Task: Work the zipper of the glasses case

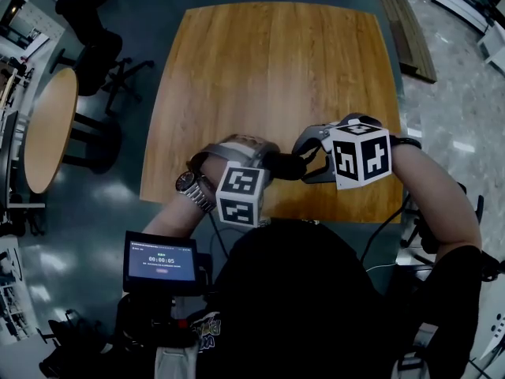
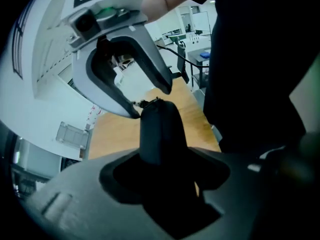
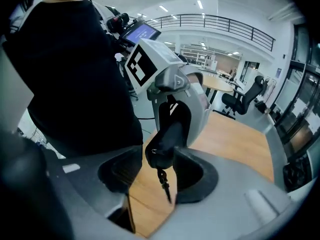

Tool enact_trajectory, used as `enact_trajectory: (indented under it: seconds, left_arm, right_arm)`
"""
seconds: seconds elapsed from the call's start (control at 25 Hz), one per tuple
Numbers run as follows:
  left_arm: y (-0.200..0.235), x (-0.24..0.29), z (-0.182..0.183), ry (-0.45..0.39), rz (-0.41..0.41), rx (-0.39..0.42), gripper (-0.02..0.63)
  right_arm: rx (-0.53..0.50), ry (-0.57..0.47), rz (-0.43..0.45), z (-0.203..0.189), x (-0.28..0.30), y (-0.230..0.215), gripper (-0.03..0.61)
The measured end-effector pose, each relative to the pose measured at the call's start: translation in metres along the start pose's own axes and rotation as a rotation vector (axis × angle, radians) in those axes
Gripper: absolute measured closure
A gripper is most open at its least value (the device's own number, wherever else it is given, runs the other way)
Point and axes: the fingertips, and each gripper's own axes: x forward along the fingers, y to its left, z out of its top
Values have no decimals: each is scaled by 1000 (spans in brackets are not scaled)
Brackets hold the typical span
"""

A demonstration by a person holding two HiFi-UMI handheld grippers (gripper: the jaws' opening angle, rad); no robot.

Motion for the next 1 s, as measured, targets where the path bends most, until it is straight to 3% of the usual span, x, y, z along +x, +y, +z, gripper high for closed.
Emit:
enact_trajectory:
  seconds: [0.24,0.32,0.48,0.76,1.0]
  left_arm:
    - [1,1,-8,13,-1,-8,347]
    - [4,0,-12,-1,4,-36,347]
    - [10,-4,-15,-33,10,-84,348]
    - [11,-8,-7,-41,39,-42,350]
    - [15,-11,-5,-96,77,-67,353]
  right_arm:
    - [-92,40,-28,3,5,-1,456]
    - [-118,49,-44,3,5,-1,535]
    - [-125,30,-97,2,3,-9,535]
    - [-105,49,-84,-6,3,-3,527]
    - [-54,4,-94,-8,-2,-6,526]
